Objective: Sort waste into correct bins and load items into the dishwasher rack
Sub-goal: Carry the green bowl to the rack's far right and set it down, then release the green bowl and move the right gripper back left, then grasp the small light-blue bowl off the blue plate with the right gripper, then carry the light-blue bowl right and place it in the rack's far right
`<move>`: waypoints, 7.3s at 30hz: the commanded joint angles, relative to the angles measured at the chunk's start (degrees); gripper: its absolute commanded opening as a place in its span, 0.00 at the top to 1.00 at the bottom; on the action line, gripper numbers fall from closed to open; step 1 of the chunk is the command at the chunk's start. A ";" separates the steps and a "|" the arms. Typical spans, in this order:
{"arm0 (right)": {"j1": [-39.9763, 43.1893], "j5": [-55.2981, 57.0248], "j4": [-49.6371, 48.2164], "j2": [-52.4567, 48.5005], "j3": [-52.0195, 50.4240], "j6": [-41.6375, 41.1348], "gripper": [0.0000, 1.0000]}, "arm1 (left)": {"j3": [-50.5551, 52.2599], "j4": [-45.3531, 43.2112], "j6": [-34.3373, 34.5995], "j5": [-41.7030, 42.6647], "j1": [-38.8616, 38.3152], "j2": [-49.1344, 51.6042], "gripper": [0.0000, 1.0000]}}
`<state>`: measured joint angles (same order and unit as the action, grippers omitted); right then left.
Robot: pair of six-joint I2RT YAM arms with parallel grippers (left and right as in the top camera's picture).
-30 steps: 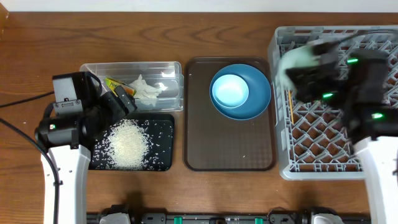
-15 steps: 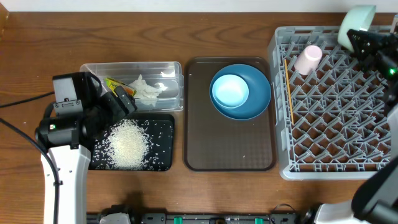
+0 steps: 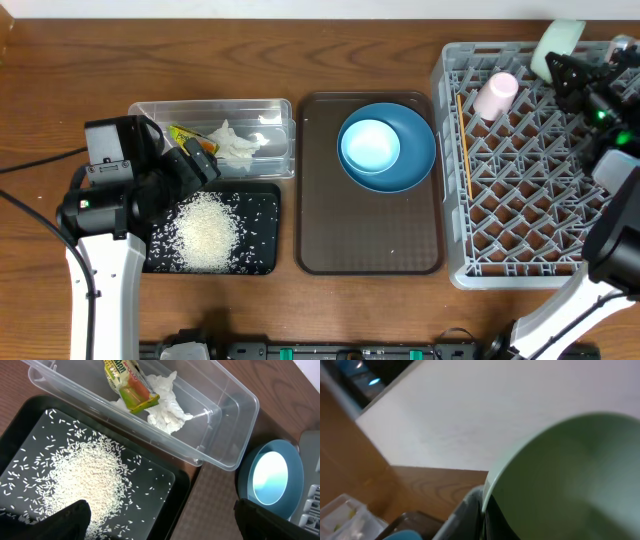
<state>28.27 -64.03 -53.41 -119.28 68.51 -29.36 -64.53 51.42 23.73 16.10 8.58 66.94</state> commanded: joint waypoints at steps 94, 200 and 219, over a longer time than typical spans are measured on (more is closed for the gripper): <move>-28.65 -8.41 -4.22 19.65 0.07 -41.79 0.68 | -0.09 0.20 -0.79 -0.76 0.24 -0.59 0.06; -11.56 59.28 46.49 32.65 -1.44 13.53 0.99 | -0.09 0.20 -0.79 -0.74 0.24 -0.59 0.06; -1.22 50.66 11.32 5.81 -1.44 13.53 0.99 | -0.09 0.20 -0.79 -0.74 0.24 -0.59 0.05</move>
<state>25.89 -11.99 -41.45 -111.26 66.78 -16.10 -64.53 51.44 23.70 16.10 8.58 66.94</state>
